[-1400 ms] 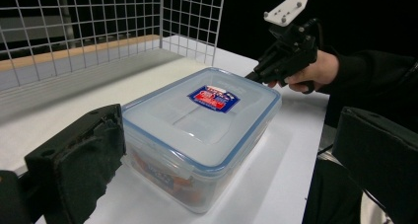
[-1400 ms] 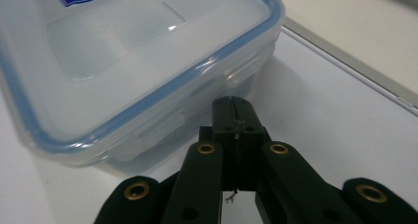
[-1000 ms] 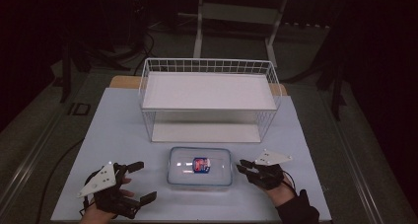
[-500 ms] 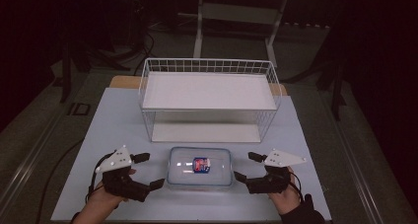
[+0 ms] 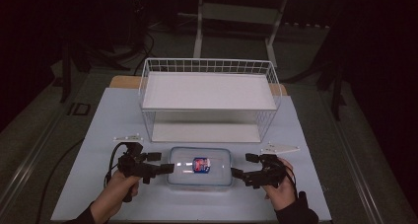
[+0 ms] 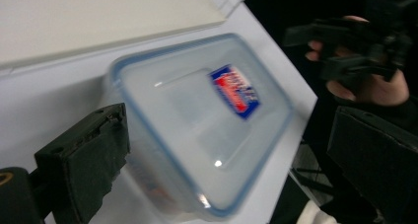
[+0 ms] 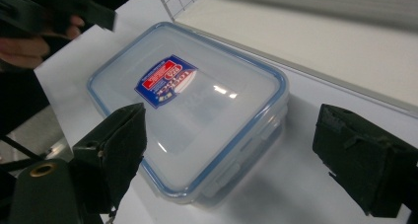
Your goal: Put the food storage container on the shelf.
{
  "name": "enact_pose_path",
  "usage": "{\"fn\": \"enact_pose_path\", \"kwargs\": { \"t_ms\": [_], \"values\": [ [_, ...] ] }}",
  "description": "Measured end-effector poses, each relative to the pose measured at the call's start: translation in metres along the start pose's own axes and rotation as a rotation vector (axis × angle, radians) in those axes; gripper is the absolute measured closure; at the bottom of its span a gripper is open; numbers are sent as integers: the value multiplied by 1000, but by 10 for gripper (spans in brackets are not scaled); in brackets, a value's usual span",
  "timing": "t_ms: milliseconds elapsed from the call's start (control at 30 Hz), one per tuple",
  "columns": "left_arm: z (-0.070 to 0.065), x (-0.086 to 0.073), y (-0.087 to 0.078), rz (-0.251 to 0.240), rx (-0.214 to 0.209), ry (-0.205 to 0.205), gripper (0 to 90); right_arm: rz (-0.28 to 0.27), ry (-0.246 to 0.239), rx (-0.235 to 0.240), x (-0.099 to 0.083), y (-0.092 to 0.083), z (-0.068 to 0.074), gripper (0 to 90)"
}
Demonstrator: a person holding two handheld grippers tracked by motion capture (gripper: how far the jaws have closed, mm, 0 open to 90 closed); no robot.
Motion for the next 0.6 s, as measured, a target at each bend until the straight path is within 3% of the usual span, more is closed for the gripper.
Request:
{"fn": "enact_pose_path", "kwargs": {
  "t_ms": [67, 200, 333, 500, 600],
  "values": [
    [7, -1, 3, 9, 1, -35, 21, 10, 41, 14, 0, 4, -3, 137],
    [17, -1, 12, 47, 6, -101, 35, 65, 174, 14, -1, 15, -11, 132],
    [25, -3, 21, 99, 24, -185, 101, 86, 267, 9, -3, 25, -16, 116],
    [33, -6, 27, 125, 7, -256, 141, 126, 350, 65, -7, 36, -18, 128],
    [36, -6, 29, 129, -8, -294, 161, 146, 388, 64, -10, 40, -21, 156]
  ]
}}
Point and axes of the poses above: each handheld gripper's, and its own axes: y roughly forward along the jaws, x roughly out of its top, z roughly to its left, the point moved 3 cm from there along y, roughly forward along the jaws, and after that the axes turned 2 degrees about z, right-handed, at the moved point
